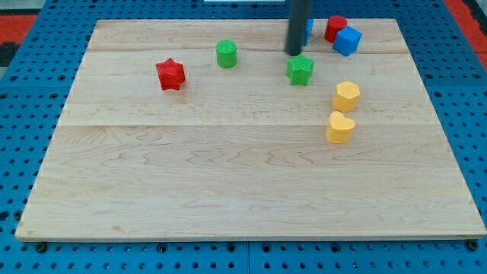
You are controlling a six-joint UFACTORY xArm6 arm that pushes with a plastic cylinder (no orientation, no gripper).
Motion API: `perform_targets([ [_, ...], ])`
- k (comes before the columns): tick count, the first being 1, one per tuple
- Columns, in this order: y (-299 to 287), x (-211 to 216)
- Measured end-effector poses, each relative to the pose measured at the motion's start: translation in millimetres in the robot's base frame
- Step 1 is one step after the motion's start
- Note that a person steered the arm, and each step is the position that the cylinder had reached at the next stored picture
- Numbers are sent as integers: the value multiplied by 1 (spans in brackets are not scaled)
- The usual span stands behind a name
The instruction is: Move the green star into the green circle
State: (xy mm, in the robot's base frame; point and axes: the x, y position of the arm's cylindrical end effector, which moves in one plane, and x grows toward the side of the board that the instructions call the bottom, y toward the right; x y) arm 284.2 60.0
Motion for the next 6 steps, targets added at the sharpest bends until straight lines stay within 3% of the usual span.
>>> perform_targets([
  [1, 86, 4],
  [2, 134, 25],
  [4, -30, 51],
  [5, -32, 73],
  [6, -128, 138],
])
